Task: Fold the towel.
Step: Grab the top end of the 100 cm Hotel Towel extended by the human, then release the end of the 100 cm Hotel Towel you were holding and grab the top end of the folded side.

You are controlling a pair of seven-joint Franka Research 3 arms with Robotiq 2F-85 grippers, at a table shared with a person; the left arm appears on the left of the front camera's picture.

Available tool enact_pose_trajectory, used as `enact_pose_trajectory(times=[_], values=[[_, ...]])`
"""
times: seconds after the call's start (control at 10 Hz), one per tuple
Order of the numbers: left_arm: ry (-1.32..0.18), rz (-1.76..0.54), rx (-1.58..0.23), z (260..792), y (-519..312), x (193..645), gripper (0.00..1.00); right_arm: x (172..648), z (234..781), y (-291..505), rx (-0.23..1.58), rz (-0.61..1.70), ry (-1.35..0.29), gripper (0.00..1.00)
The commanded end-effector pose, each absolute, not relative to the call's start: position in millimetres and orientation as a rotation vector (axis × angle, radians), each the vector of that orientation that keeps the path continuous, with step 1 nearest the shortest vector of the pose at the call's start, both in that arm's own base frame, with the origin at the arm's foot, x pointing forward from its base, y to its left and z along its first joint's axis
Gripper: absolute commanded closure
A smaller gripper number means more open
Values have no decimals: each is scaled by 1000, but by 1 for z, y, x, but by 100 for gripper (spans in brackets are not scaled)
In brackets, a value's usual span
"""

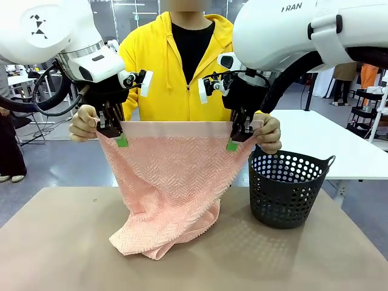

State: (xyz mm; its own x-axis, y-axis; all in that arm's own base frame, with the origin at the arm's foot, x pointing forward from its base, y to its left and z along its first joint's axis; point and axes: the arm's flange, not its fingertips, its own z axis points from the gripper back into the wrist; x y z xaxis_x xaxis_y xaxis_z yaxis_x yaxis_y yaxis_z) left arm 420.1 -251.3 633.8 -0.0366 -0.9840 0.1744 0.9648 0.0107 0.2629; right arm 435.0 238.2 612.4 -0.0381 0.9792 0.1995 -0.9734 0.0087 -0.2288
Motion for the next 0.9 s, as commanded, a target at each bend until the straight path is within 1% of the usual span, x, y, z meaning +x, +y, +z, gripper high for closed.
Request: enact_pose_trajectory(times=[0.0,0.1,0.8], values=[[-348,-1552,31,631,-241,413,100,431,606,237,-10,1534,-362,100],[-350,-1569,68,634,-251,420,100,435,612,238,-21,1572,-342,100],[-350,-1569,68,634,-251,420,100,435,612,238,-21,1572,-342,100]])
